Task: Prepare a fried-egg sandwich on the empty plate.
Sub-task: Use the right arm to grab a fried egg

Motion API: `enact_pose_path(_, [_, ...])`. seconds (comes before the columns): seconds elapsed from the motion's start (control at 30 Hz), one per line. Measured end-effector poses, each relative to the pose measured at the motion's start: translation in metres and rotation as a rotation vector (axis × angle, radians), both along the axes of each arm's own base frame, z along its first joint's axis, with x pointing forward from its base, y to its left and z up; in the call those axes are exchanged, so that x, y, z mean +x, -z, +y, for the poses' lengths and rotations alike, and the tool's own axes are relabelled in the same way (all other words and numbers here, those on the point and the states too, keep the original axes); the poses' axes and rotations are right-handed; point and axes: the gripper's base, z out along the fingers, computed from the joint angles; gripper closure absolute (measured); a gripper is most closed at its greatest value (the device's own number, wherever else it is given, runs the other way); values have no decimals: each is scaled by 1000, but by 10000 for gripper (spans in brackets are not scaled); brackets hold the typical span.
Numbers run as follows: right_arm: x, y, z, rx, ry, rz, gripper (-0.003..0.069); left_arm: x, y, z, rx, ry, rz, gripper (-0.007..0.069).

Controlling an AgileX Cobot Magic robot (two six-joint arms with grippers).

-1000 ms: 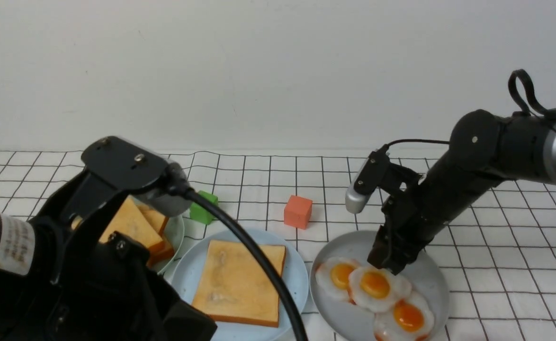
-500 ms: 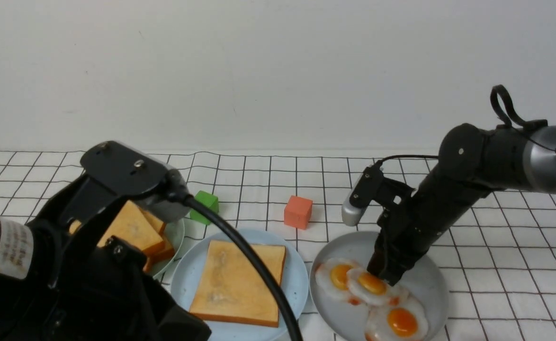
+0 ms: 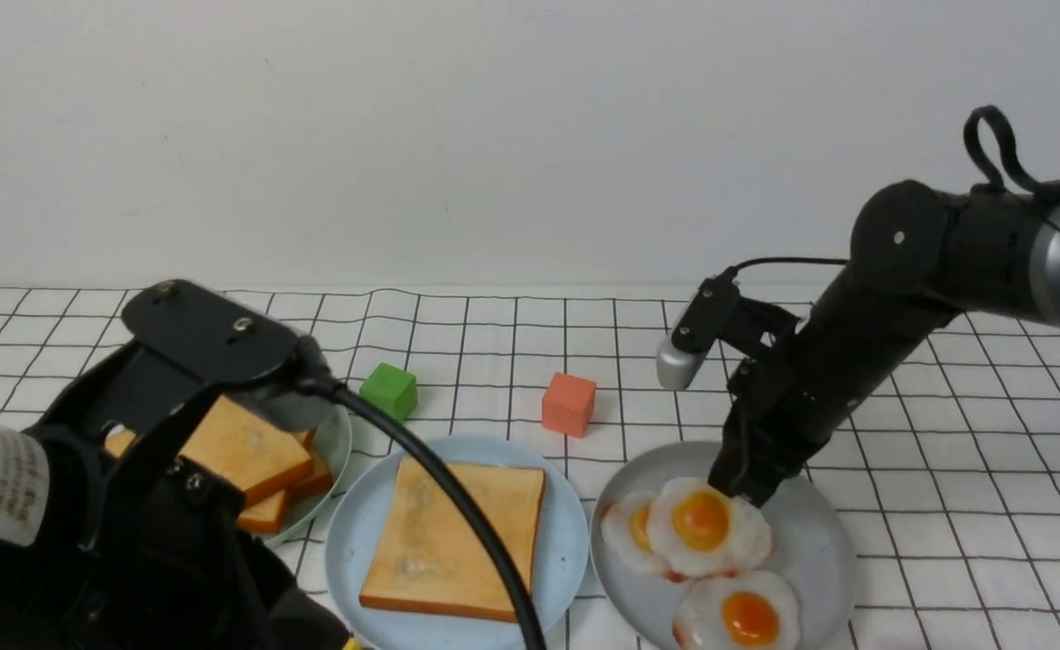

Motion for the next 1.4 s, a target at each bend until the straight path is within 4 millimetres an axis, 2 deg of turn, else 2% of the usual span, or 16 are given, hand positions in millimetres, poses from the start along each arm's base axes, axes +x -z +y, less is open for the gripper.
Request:
enact_pose_path(0.17, [-2,-13,0,13,33,19,671,-2,0,2,12,-1,12,638])
enact_pose_path(0.37, [-5,-14,7,35,65,47,670,-7,-6,9,14,-1,-28,637])
enact_pose_path(0.53, [-4,-13,4,0,140,55,639,-11,-10,13,4,-2,-48,637])
enact_pose_path(0.57, [-2,-12,1,-28,193,53,597,-12,-10,13,-2,5,-48,636])
enact_pose_path(0.6, [-2,-12,1,-32,192,51,592,-12,-10,13,-2,5,-48,636])
enact_pose_path(0.7, [-1,-9,-3,-65,236,57,480,-13,-10,10,-11,32,-43,634])
enact_pose_path(0.73, [-1,-9,-3,-65,236,55,475,-13,-10,10,-11,37,-45,634])
enact_pose_path(0.83, [2,-5,-1,-64,178,27,398,-13,-9,6,-25,68,-38,634])
enact_pose_path(1.03, [7,7,8,-15,16,-16,400,-13,-9,3,-55,76,-15,629])
enact_pose_path(1.4, [13,28,9,-31,-7,-10,422,-14,-9,2,-57,78,-7,620])
